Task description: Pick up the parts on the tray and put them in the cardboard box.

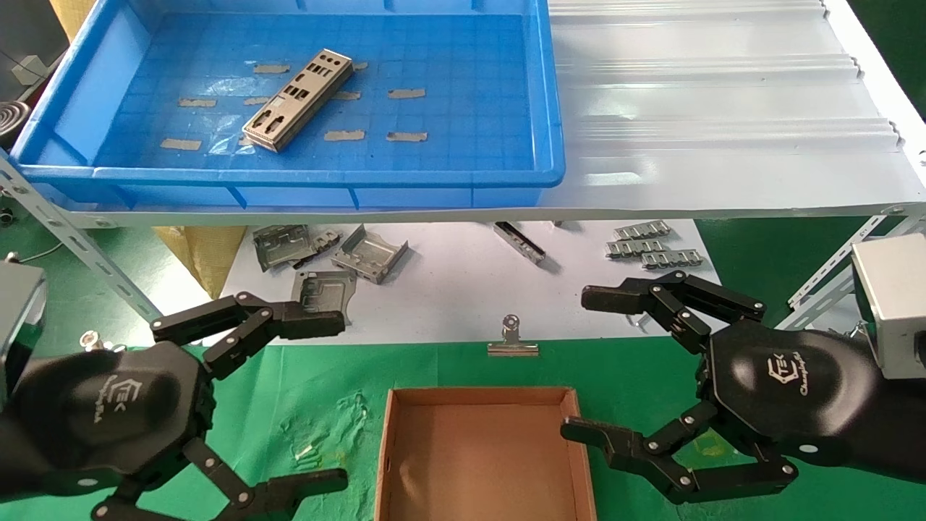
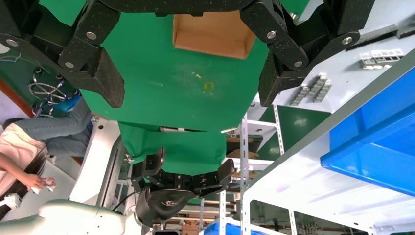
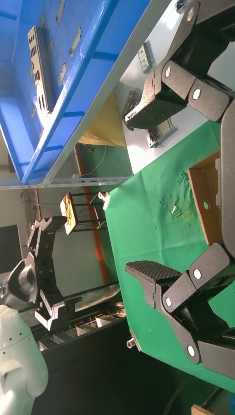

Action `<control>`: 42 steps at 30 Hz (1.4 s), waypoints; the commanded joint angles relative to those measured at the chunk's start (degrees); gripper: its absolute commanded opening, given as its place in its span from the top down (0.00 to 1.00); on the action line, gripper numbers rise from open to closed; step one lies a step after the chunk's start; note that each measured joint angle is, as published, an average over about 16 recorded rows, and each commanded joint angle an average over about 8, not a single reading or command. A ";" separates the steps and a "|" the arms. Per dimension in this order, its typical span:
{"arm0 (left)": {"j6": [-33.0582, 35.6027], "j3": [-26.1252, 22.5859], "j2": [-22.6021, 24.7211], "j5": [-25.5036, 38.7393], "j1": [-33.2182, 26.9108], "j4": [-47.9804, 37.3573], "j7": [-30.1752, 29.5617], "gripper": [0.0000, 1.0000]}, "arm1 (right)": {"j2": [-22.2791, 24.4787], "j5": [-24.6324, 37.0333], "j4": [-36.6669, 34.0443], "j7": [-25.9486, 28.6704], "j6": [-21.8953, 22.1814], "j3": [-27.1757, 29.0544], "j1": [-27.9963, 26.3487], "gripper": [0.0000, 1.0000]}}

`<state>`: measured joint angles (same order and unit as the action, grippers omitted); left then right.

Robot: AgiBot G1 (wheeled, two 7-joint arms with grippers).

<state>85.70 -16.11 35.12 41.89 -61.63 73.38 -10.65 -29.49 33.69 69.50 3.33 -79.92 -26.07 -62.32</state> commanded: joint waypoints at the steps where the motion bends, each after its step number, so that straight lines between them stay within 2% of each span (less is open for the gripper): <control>1: 0.00 0.00 0.00 0.00 0.00 0.00 0.00 0.00 | 0.00 0.00 0.00 0.00 0.00 0.00 0.00 0.00; 2: 0.00 0.00 0.00 0.00 0.00 0.00 0.00 0.00 | 0.00 0.00 0.00 0.00 0.00 0.00 0.00 0.01; 10: 0.00 0.00 0.00 0.00 0.00 0.00 0.00 0.00 | 0.00 0.00 0.00 0.00 0.00 0.00 0.00 1.00; 42: 0.00 0.00 0.00 0.00 0.00 0.00 0.00 0.00 | 0.00 0.00 0.00 0.00 0.00 0.00 0.00 1.00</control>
<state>85.70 -16.11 35.13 41.89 -61.63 73.38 -10.65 -29.49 33.69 69.50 3.33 -79.92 -26.07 -62.32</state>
